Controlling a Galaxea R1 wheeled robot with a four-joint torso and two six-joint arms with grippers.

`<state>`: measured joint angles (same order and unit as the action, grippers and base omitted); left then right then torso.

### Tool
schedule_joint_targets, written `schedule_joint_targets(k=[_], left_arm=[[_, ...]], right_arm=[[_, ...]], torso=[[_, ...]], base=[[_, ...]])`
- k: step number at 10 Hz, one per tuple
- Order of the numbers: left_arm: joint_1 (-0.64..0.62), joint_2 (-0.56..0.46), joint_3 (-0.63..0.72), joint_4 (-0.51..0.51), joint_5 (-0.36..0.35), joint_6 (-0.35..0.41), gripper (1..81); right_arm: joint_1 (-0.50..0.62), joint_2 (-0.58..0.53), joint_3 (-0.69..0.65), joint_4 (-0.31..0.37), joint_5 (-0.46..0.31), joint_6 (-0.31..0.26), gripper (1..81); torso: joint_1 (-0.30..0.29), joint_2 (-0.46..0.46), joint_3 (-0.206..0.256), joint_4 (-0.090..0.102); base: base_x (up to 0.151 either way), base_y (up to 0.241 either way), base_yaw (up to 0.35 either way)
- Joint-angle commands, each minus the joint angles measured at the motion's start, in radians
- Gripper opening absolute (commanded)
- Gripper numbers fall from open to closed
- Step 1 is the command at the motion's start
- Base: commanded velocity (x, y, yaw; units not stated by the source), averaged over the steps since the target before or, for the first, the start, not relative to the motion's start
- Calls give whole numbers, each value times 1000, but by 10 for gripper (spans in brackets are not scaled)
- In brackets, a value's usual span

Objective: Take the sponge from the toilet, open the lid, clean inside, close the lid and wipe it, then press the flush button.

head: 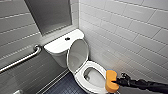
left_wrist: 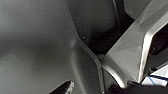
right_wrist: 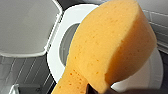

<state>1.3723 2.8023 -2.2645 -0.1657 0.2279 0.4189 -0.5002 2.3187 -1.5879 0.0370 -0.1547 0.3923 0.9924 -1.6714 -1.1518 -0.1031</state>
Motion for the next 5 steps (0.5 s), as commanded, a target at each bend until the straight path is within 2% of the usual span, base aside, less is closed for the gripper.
schedule_joint_targets(k=[1, 3, 5], left_arm=[[11, 2, 16, -17, 99, 8, 811], [12, 11, -4, -18, 99, 8, 811], [20, 23, -27, -18, 99, 8, 811]], right_arm=[[179, 21, -45, 20, -94, 10, 10], [220, 93, -105, 18, -129, 22, 10], [240, 167, -204, 21, -151, 22, 10]], torso=[[0, 0, 2, 0], [8, -12, -18, 0], [9, -13, -19, 0]], base=[[0, 0, 0], [0, 0, 0], [0, 0, 0]])
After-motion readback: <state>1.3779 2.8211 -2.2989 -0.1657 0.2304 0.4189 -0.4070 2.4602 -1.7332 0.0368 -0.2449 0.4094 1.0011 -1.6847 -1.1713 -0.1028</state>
